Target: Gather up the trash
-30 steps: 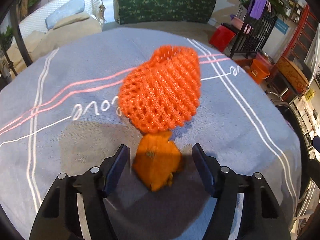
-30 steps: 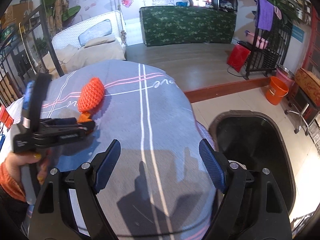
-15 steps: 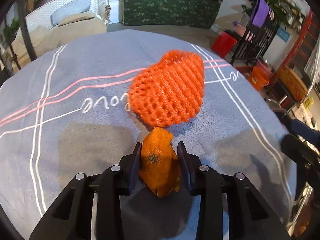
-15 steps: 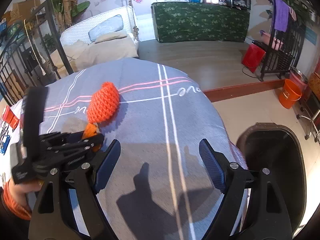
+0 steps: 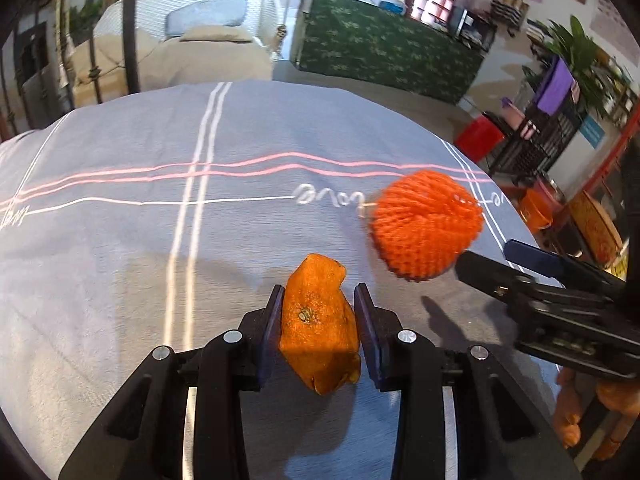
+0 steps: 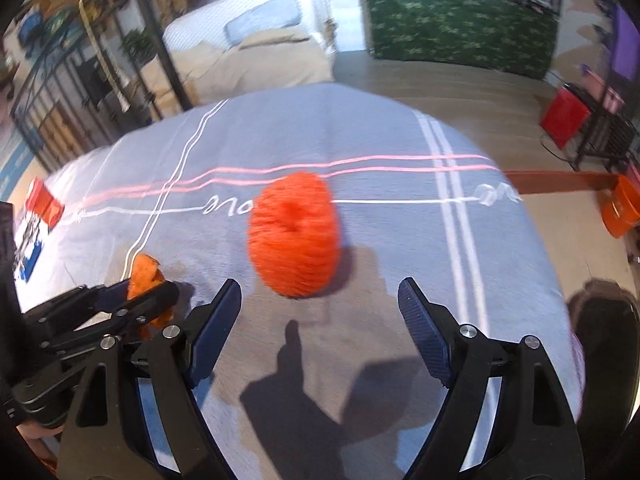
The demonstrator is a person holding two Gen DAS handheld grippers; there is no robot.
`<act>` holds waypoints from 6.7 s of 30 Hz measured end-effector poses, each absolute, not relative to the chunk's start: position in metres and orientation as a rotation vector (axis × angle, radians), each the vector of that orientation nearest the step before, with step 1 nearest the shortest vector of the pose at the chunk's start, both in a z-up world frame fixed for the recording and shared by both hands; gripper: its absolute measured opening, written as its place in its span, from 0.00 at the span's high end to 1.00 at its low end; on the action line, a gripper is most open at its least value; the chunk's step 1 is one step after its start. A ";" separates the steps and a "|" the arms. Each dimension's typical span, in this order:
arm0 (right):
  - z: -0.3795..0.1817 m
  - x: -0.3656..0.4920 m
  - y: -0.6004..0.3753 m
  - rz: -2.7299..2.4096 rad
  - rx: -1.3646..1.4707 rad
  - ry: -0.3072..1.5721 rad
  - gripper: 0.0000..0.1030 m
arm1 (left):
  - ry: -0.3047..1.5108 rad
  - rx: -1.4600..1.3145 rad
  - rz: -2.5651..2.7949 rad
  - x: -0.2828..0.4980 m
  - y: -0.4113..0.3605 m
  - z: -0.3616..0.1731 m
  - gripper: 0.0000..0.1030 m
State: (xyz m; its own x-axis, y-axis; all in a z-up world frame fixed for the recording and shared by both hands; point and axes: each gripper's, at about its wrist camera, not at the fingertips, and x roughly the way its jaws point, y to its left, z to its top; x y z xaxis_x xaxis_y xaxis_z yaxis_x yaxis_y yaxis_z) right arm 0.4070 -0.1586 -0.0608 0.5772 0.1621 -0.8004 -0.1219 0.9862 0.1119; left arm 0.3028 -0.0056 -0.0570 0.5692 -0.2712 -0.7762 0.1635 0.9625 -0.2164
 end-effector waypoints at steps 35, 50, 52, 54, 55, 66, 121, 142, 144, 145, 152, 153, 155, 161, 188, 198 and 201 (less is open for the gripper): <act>-0.033 0.322 -0.189 0.113 0.022 0.821 0.75 | 0.899 -0.092 -0.334 0.248 -0.026 -0.047 0.66; -0.038 0.250 -0.256 -0.026 0.124 0.804 0.75 | 0.888 -0.007 -0.470 0.219 -0.084 -0.044 0.66; -0.040 0.240 -0.266 -0.054 0.142 0.801 0.75 | 0.893 -0.004 -0.495 0.216 -0.092 -0.044 0.66; -0.042 0.232 -0.276 -0.076 0.159 0.800 0.75 | 0.895 0.008 -0.515 0.214 -0.101 -0.046 0.66; -0.043 0.229 -0.281 -0.085 0.165 0.800 0.75 | 0.895 0.015 -0.525 0.212 -0.105 -0.046 0.66; -0.055 0.195 -0.337 -0.226 0.242 0.797 0.75 | 0.898 0.082 -0.631 0.191 -0.147 -0.050 0.66; -0.087 0.116 -0.456 -0.511 0.452 0.782 0.35 | 0.984 0.384 -0.925 0.177 -0.331 -0.087 0.66; -0.095 0.106 -0.474 -0.567 0.488 0.790 0.35 | 0.970 0.401 -0.924 0.179 -0.349 -0.088 0.32; -0.094 0.106 -0.474 -0.570 0.490 0.790 0.35 | 0.961 0.393 -0.920 0.177 -0.347 -0.084 0.30; -0.094 0.107 -0.473 -0.572 0.488 0.790 0.35 | 0.956 0.383 -0.921 0.176 -0.344 -0.082 0.29; -0.086 0.107 -0.461 -0.623 0.433 0.761 0.23 | 0.842 0.350 -0.885 0.169 -0.314 -0.058 0.19; -0.084 0.107 -0.458 -0.627 0.421 0.754 0.22 | 0.825 0.344 -0.874 0.168 -0.308 -0.056 0.17; -0.082 0.110 -0.449 -0.616 0.420 0.743 0.17 | 0.797 0.311 -0.844 0.170 -0.289 -0.050 0.14; -0.073 0.123 -0.411 -0.556 0.371 0.726 0.11 | 0.734 0.250 -0.727 0.179 -0.231 -0.034 0.14; -0.013 0.061 -0.196 -0.475 0.058 0.263 0.05 | 0.375 0.026 -0.201 0.081 -0.022 0.011 0.06; -0.010 0.041 -0.165 -0.449 0.012 0.227 0.05 | 0.320 -0.002 -0.171 0.065 -0.009 0.017 0.06; -0.009 0.038 -0.165 -0.442 0.019 0.218 0.05 | 0.315 -0.008 -0.174 0.061 -0.006 0.017 0.06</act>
State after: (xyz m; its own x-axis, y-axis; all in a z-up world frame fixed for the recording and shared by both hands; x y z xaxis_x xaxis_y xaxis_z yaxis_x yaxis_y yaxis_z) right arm 0.0380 -0.1652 -0.0087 0.8813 -0.4220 -0.2129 0.4260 0.9043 -0.0291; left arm 0.0613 -0.0061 0.0166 0.9358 -0.1720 -0.3078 0.1694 0.9849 -0.0353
